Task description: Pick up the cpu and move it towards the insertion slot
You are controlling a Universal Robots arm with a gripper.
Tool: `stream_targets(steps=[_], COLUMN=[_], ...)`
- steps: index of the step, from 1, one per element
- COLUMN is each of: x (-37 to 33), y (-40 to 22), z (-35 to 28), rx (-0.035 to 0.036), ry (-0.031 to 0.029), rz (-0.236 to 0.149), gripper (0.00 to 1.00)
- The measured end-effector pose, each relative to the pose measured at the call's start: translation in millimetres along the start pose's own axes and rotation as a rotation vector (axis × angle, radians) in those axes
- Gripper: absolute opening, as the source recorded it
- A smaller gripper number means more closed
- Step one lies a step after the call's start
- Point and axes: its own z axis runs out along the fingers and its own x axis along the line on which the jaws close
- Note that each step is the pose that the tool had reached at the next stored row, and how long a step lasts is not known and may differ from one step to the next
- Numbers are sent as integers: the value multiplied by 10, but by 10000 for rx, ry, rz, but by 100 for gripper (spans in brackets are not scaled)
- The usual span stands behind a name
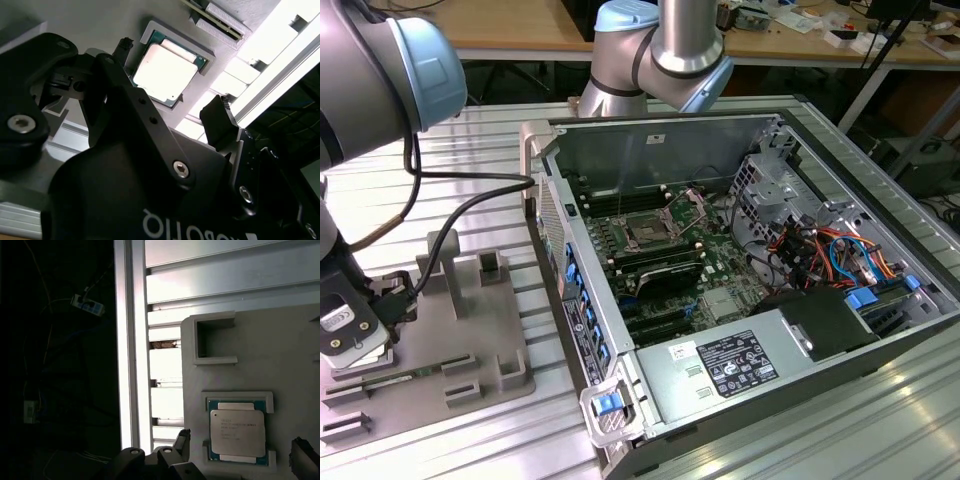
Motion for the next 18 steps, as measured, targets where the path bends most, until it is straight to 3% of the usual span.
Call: stream_targets(steps=[14,18], x=[0,1], y=[2,12], z=[6,55], rx=[4,39], ry=[-1,-1], rz=[5,82], gripper=[83,83])
